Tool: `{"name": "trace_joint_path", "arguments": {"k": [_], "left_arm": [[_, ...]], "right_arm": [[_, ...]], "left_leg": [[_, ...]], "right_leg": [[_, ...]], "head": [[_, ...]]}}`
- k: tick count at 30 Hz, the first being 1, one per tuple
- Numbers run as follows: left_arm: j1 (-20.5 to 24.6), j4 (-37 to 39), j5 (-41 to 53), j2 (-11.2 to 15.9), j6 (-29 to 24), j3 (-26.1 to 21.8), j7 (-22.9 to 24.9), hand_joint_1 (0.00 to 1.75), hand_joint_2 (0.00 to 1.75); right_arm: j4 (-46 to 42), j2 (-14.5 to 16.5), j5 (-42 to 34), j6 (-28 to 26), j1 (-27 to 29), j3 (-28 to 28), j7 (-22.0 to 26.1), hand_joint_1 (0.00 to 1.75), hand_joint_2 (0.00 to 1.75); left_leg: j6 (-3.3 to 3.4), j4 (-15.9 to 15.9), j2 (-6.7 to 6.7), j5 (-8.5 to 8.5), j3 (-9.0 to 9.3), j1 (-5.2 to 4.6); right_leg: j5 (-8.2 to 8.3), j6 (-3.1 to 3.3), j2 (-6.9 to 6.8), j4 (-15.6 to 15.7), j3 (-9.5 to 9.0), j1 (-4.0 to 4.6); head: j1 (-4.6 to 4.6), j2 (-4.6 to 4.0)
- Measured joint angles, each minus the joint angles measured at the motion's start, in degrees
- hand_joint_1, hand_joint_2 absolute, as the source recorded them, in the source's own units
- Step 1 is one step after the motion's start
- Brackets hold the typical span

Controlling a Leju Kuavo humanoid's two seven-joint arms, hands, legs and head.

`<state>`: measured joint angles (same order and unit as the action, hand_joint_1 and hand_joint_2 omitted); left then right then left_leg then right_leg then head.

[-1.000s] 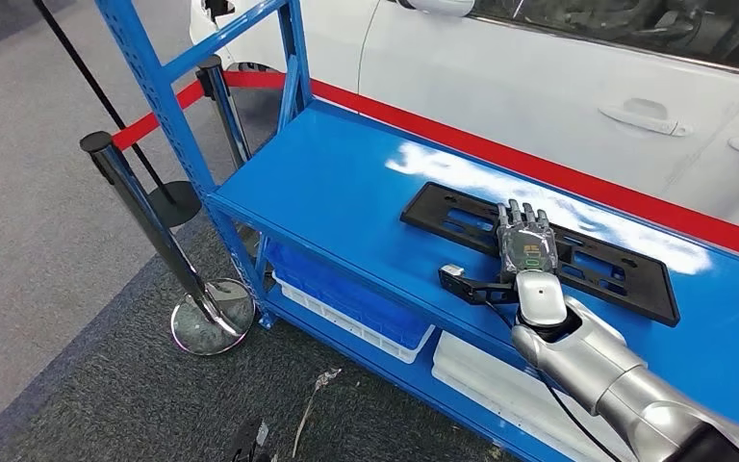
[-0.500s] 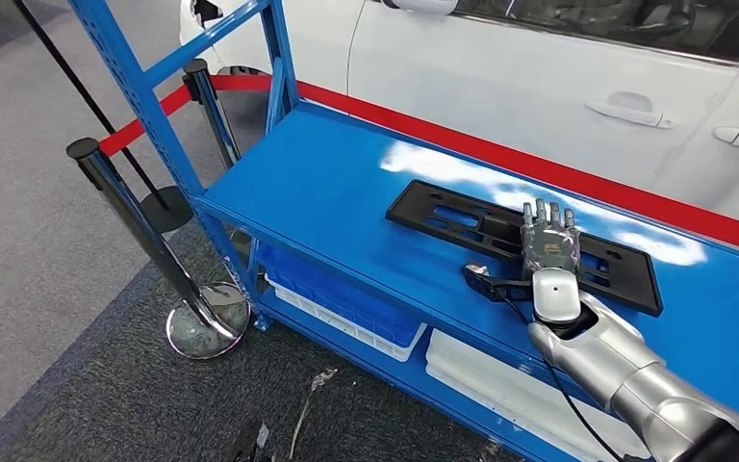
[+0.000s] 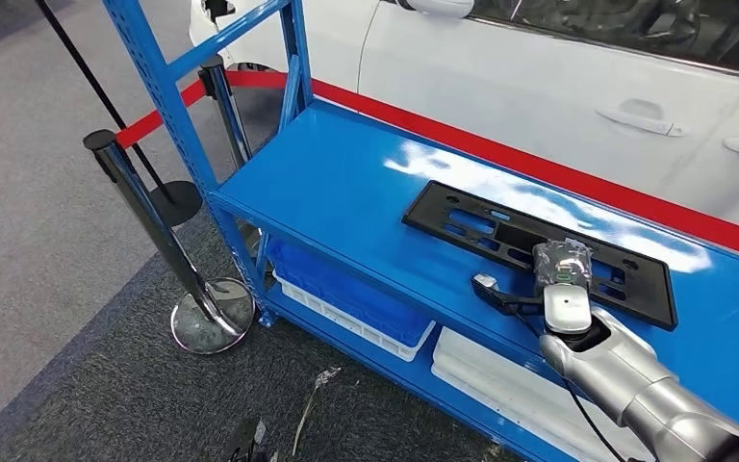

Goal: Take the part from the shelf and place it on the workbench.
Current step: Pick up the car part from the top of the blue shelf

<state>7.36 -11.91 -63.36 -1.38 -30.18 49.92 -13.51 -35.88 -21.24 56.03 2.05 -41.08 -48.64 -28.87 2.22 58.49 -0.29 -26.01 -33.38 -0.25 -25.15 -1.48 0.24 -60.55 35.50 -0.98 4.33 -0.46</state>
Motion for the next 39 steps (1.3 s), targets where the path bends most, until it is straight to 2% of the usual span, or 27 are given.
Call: {"name": "trace_joint_path", "arguments": {"k": [3,5,6,8,9,10,11,12,13,15,16,19,20,21,22,24,25,26,27,29,31,34,36,37,39], "left_arm": [[0.1,0.0,0.4,-0.1,-5.8,0.1,-0.3,0.0,0.0],[0.2,0.0,0.7,-0.3,-8.6,0.1,-0.4,0.0,0.0],[0.2,0.0,0.9,-0.4,-9.2,0.1,-0.4,0.0,0.0],[0.3,0.0,1.1,-0.5,-9.3,0.3,-0.4,0.0,0.0],[0.3,0.0,1.1,-0.5,-8.9,0.4,-0.5,0.0,0.0],[0.2,0.0,1.0,-0.5,-8.3,0.5,-0.6,0.0,0.0],[0.2,0.0,0.8,-0.5,-7.7,0.7,-0.8,0.0,0.0],[0.1,0.0,0.5,-0.5,-7.3,0.7,-1.2,0.0,0.44],[0.1,0.0,0.3,-0.5,-7.0,0.8,-1.6,0.0,0.87],[0.3,0.0,0.0,-0.5,-7.3,0.8,-2.7,0.0,1.75],[0.3,0.0,-0.1,-0.5,-7.7,0.8,-3.4,0.0,1.75],[0.2,0.1,-0.7,-0.4,-9.5,0.8,-6.8,0.0,1.75],[0.1,0.2,-1.1,-0.4,-9.8,0.8,-8.1,0.0,1.75],[0.1,0.3,-1.5,-0.4,-10.0,0.8,-9.4,0.0,1.75],[0.0,0.4,-2.0,-0.4,-10.1,0.7,-10.5,0.0,1.75],[-0.4,0.5,-3.0,-0.4,-10.1,0.1,-11.7,0.0,1.75],[-0.7,0.6,-3.4,-0.4,-10.1,-0.3,-11.9,0.0,1.75],[-1.1,0.7,-3.7,-0.4,-10.1,-0.5,-11.8,0.0,1.75],[-1.3,0.7,-3.8,-0.4,-10.1,-0.7,-11.7,0.0,1.75],[-1.6,0.8,-3.9,-0.4,-10.1,-0.9,-11.5,0.0,1.75],[-1.6,0.9,-3.9,-0.3,-10.1,-1.3,-11.5,0.0,1.75],[-1.7,1.0,-3.9,-0.3,-10.2,-1.7,-11.3,0.0,1.75],[-1.7,1.0,-3.9,-0.2,-10.2,-1.8,-10.8,0.0,1.75],[-1.7,1.0,-3.9,-0.2,-10.2,-1.9,-10.3,0.0,1.75],[-1.7,1.0,-3.8,-0.2,-10.2,-2.2,-8.9,0.0,1.75]], "right_arm": [[-0.7,-0.1,-0.2,-0.1,0.0,0.3,0.1,1.75,1.75],[-1.2,-0.1,-0.3,-0.3,0.0,0.3,0.1,1.75,1.75],[-1.4,0.0,-0.3,-0.4,0.0,0.3,0.1,1.75,1.75],[-1.7,0.0,-0.3,-0.7,0.1,0.3,0.2,1.75,1.75],[-1.8,0.0,-0.3,-1.0,0.2,0.3,0.2,1.75,1.75],[-2.0,0.0,-0.2,-1.4,0.3,0.3,0.3,1.75,1.75],[-2.1,0.0,-0.2,-1.8,0.4,0.3,0.4,1.75,1.75],[-2.2,0.0,0.0,-2.0,0.4,0.3,0.5,1.75,1.75],[-2.4,0.0,0.2,-2.2,0.4,0.3,0.6,1.75,1.75],[-2.9,0.0,0.7,-2.7,0.4,0.3,0.7,1.75,1.75],[-3.4,-0.1,0.9,-3.3,0.5,0.3,0.9,1.75,1.75],[-6.3,-0.5,1.0,-6.6,0.8,0.3,1.7,1.75,1.75],[-8.0,-0.8,1.3,-8.2,1.0,0.4,1.8,1.75,1.75],[-10.1,-1.2,1.9,-9.9,1.2,0.4,1.8,1.75,1.75],[-12.7,-1.7,3.1,-11.5,1.4,0.6,1.8,1.75,1.75],[-19.6,-2.9,7.1,-14.0,2.7,1.6,1.6,1.75,1.75],[-23.5,-3.5,9.5,-14.5,3.5,2.5,1.6,1.75,1.75],[-27.4,-4.0,11.7,-14.6,4.2,3.4,1.6,1.75,1.75],[-31.1,-4.3,13.4,-14.2,4.8,4.3,1.6,1.75,1.75],[-37.9,-5.0,15.1,-13.2,5.5,6.0,1.6,1.75,1.75],[-43.4,-5.6,15.6,-12.7,6.0,7.5,1.5,1.75,1.75],[-49.5,-6.4,15.9,-12.7,7.3,8.8,1.4,1.75,1.75],[-52.9,-6.8,16.7,-13.6,7.9,9.4,1.8,1.75,1.75],[-54.5,-6.9,17.4,-14.4,8.3,9.8,2.1,1.75,1.75],[-58.4,-7.0,19.5,-16.2,9.5,10.6,2.7,1.75,1.75]], "left_leg": [[-0.81,0.3,-0.15,-0.18,-0.26,-0.03],[-1.46,1.7,-0.12,-1.31,-0.86,0.11],[-1.79,3.9,-0.09,-2.73,-1.86,0.2],[-2.32,11.0,-0.04,-6.3,-5.07,0.38],[-2.47,14.2,-0.04,-7.46,-6.59,0.44],[-2.55,15.9,-0.03,-7.59,-7.38,0.46],[-2.55,15.5,-0.03,-6.69,-7.19,0.47],[-2.49,12.9,-0.03,-4.91,-5.95,0.47],[-2.37,8.9,-0.02,-2.8,-4.01,0.48],[-1.95,2.1,-0.05,-0.51,-0.79,0.29],[-1.68,0.5,-0.06,-0.26,-0.14,0.15],[-0.57,-0.3,-0.05,0.08,-0.11,-0.02],[-0.16,-0.7,0.0,0.34,0.01,0.05],[0.24,-1.0,0.06,0.59,0.12,0.14],[0.52,-1.1,0.1,0.71,0.18,0.19],[0.88,-1.0,0.09,0.61,0.14,0.12],[0.93,-0.9,0.05,0.49,0.18,0.11],[0.91,-0.8,0.01,0.32,0.24,0.15],[0.81,-0.6,-0.02,0.09,0.33,0.22],[0.31,0.2,-0.09,-0.64,0.34,0.28],[-0.35,1.1,-0.21,-1.3,0.03,0.12],[-1.18,1.2,-0.2,-1.5,-0.24,0.07],[-1.82,3.0,-0.1,-2.97,-1.03,0.18],[-2.13,5.5,-0.05,-4.44,-2.14,0.27],[-2.57,12.7,-0.03,-7.73,-5.51,0.39]], "right_leg": [[0.09,1.08,0.03,1.1,-0.61,0.29],[0.32,1.74,-0.08,1.4,-0.74,0.11],[0.43,2.0,-0.15,1.5,-0.77,-0.04],[0.5,2.24,-0.23,1.6,-0.66,-0.07],[0.52,2.28,-0.25,1.6,-0.6,-0.06],[0.52,2.28,-0.26,1.5,-0.57,-0.06],[0.52,2.27,-0.27,1.5,-0.57,-0.08],[0.53,2.26,-0.25,1.5,-0.6,-0.09],[0.54,2.22,-0.23,1.5,-0.63,-0.1],[0.63,1.83,-0.18,1.4,-0.52,0.05],[0.74,1.52,-0.15,1.5,-0.39,0.11],[1.04,0.46,-0.08,1.7,0.03,-0.02],[0.58,0.21,-0.08,1.1,0.38,-0.08],[-0.51,0.03,-0.09,-0.6,1.14,-0.1],[-2.2,-0.03,-0.11,-3.5,2.46,-0.15],[-5.71,-0.13,-0.1,-11.3,5.94,-0.09],[-6.4,-0.2,-0.1,-14.1,7.21,-0.11],[-5.99,-0.26,-0.11,-14.7,7.57,-0.16],[-4.55,-0.32,-0.13,-13.0,6.8,-0.25],[-1.11,-0.44,-0.21,-5.7,3.36,-0.42],[0.08,-0.14,-0.15,-0.9,1.02,-0.36],[-0.11,0.92,-0.02,-0.1,0.85,-0.2],[0.02,1.61,0.01,0.1,0.71,-0.4],[0.02,1.84,-0.01,0.2,0.62,-0.46],[-0.08,2.14,-0.05,0.2,0.53,-0.37]], "head": [[0.09,0.0],[0.26,0.0],[0.39,0.0],[0.64,0.0],[0.63,0.0],[0.64,0.0],[0.64,0.0],[0.64,0.0],[0.64,0.0],[0.61,0.0],[0.58,0.0],[0.56,0.0],[0.52,0.0],[0.45,0.0],[0.4,0.0],[0.31,0.0],[0.31,0.0],[0.31,0.0],[0.31,0.0],[0.3,0.0],[0.28,0.0],[0.27,0.0],[0.48,0.0],[0.57,0.0],[0.67,0.0]]}}
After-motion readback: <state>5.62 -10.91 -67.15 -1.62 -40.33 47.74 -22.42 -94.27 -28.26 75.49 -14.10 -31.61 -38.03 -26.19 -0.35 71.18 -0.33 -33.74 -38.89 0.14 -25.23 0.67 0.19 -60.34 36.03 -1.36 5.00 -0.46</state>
